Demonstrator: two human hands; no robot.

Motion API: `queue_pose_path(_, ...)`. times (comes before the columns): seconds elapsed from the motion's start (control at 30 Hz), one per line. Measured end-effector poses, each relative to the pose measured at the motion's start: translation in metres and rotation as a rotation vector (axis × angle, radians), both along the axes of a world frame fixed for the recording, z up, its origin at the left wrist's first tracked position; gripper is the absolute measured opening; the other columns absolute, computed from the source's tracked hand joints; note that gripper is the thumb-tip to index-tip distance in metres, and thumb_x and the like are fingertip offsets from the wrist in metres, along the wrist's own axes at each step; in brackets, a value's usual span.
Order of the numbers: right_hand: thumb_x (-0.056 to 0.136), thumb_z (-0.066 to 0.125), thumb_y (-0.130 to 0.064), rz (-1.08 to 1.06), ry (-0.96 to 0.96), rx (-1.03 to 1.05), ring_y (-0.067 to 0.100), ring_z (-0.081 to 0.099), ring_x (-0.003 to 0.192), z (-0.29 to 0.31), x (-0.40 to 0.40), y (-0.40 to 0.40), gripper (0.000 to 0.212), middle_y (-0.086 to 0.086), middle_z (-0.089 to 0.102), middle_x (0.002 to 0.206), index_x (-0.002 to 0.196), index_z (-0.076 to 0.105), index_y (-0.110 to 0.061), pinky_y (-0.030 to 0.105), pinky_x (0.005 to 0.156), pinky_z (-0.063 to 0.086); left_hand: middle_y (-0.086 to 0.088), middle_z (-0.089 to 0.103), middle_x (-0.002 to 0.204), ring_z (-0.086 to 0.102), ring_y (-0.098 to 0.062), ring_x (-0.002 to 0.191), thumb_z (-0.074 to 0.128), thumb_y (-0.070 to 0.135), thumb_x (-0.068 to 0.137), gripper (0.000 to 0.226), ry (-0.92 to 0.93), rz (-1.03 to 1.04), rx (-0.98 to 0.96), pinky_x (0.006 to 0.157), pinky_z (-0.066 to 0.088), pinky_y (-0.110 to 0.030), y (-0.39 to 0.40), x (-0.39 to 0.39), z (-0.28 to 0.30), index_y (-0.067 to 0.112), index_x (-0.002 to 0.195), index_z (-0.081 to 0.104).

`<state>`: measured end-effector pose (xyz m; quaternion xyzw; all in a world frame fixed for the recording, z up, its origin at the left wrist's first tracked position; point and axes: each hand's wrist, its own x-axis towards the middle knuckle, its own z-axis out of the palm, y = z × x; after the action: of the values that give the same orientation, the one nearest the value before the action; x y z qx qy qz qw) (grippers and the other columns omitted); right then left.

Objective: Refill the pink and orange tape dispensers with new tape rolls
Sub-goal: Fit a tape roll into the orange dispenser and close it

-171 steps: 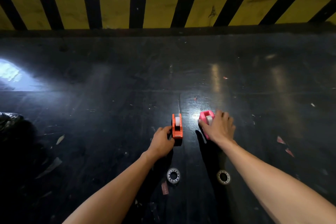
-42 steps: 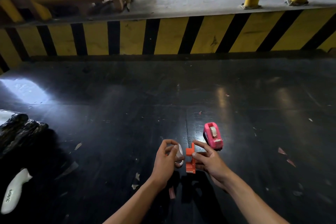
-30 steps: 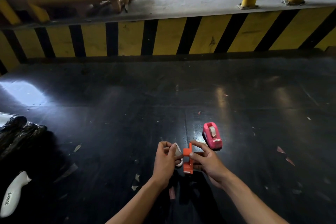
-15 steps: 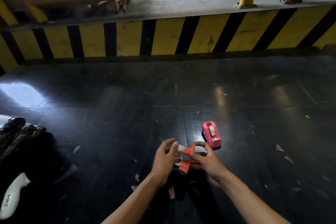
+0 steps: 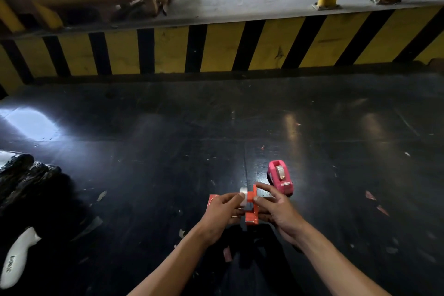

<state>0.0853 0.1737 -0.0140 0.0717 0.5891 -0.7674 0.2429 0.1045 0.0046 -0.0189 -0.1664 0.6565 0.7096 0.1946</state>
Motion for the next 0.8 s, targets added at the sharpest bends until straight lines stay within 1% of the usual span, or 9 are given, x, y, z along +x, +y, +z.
queue_pose_path(0.13, 0.086, 0.066, -0.009, 0.025, 0.012, 0.003, 0.025, 0.073, 0.078, -0.001, 0.004, 0.003, 0.039, 0.011, 0.075, 0.089, 0.122, 0.059, -0.021, 0.033, 0.066, 0.058, -0.007, 0.077, 0.110, 0.073, -0.024, 0.105, 0.061, 0.042, 0.094, 0.033, -0.036, -0.022, -0.059, 0.102, 0.053, -0.044, -0.003, -0.001, -0.003, 0.018, 0.115, 0.070)
queue_pose_path(0.27, 0.086, 0.066, -0.007, 0.034, 0.017, -0.022, 0.022, 0.073, 0.076, 0.000, 0.005, 0.003, 0.040, 0.011, 0.073, 0.090, 0.123, 0.059, -0.019, 0.028, 0.061, 0.057, 0.000, 0.076, 0.098, 0.067, -0.018, 0.094, 0.067, 0.059, 0.080, 0.048, -0.052, -0.045, -0.103, 0.089, 0.051, -0.036, -0.007, -0.002, -0.004, 0.020, 0.108, 0.074)
queue_pose_path(0.33, 0.086, 0.065, -0.006, 0.045, 0.025, -0.032, 0.024, 0.074, 0.079, 0.000, 0.006, 0.001, 0.040, 0.013, 0.073, 0.092, 0.123, 0.058, -0.017, 0.028, 0.062, 0.057, 0.004, 0.078, 0.100, 0.069, -0.018, 0.103, 0.064, 0.065, 0.078, 0.055, -0.086, -0.077, -0.146, 0.094, 0.049, -0.037, -0.005, -0.001, -0.002, 0.019, 0.108, 0.075)
queue_pose_path(0.4, 0.086, 0.064, -0.005, 0.052, 0.020, -0.040, 0.026, 0.073, 0.081, -0.002, 0.006, -0.003, 0.040, 0.016, 0.072, 0.093, 0.124, 0.058, -0.017, 0.030, 0.065, 0.058, 0.001, 0.079, 0.104, 0.069, -0.025, 0.111, 0.062, 0.070, 0.073, 0.063, -0.122, -0.093, -0.153, 0.103, 0.047, -0.044, -0.001, -0.001, 0.000, 0.019, 0.108, 0.076)
queue_pose_path(0.47, 0.086, 0.065, -0.007, 0.052, 0.003, -0.046, 0.029, 0.073, 0.083, -0.005, 0.007, -0.004, 0.041, 0.017, 0.072, 0.094, 0.125, 0.058, -0.018, 0.032, 0.067, 0.059, 0.000, 0.079, 0.106, 0.068, -0.026, 0.113, 0.060, 0.071, 0.070, 0.065, -0.139, -0.086, -0.158, 0.103, 0.048, -0.045, 0.001, -0.001, 0.000, 0.019, 0.106, 0.077)
queue_pose_path(0.57, 0.086, 0.066, -0.009, 0.061, -0.018, -0.043, 0.034, 0.072, 0.090, -0.006, 0.007, -0.003, 0.041, 0.019, 0.074, 0.099, 0.125, 0.058, -0.021, 0.036, 0.072, 0.060, 0.000, 0.077, 0.109, 0.068, -0.020, 0.108, 0.059, 0.070, 0.075, 0.061, -0.135, -0.083, -0.192, 0.083, 0.051, -0.032, 0.000, -0.001, -0.002, 0.017, 0.100, 0.076)
queue_pose_path(0.63, 0.087, 0.065, -0.010, 0.063, -0.033, -0.050, 0.034, 0.072, 0.092, -0.006, 0.007, -0.002, 0.040, 0.021, 0.074, 0.101, 0.125, 0.058, -0.022, 0.036, 0.073, 0.059, -0.001, 0.074, 0.112, 0.067, -0.017, 0.106, 0.055, 0.066, 0.086, 0.056, -0.125, -0.092, -0.205, 0.076, 0.049, -0.028, -0.002, -0.002, -0.002, 0.018, 0.110, 0.073)
queue_pose_path(0.73, 0.089, 0.062, -0.009, 0.031, -0.063, -0.066, 0.027, 0.073, 0.081, -0.006, 0.003, -0.002, 0.039, 0.017, 0.075, 0.094, 0.126, 0.057, -0.020, 0.032, 0.065, 0.057, 0.000, 0.073, 0.111, 0.068, -0.015, 0.101, 0.048, 0.067, 0.090, 0.055, -0.084, -0.078, -0.270, 0.080, 0.052, -0.032, -0.006, -0.005, -0.005, 0.023, 0.116, 0.068)
queue_pose_path(0.8, 0.090, 0.060, -0.007, 0.000, -0.084, -0.085, 0.023, 0.073, 0.075, -0.006, 0.000, 0.001, 0.038, 0.014, 0.075, 0.091, 0.125, 0.058, -0.019, 0.032, 0.066, 0.056, -0.001, 0.073, 0.107, 0.067, -0.013, 0.094, 0.054, 0.054, 0.093, 0.041, 0.006, 0.008, -0.430, 0.087, 0.052, -0.034, -0.011, -0.007, -0.012, 0.020, 0.112, 0.067)
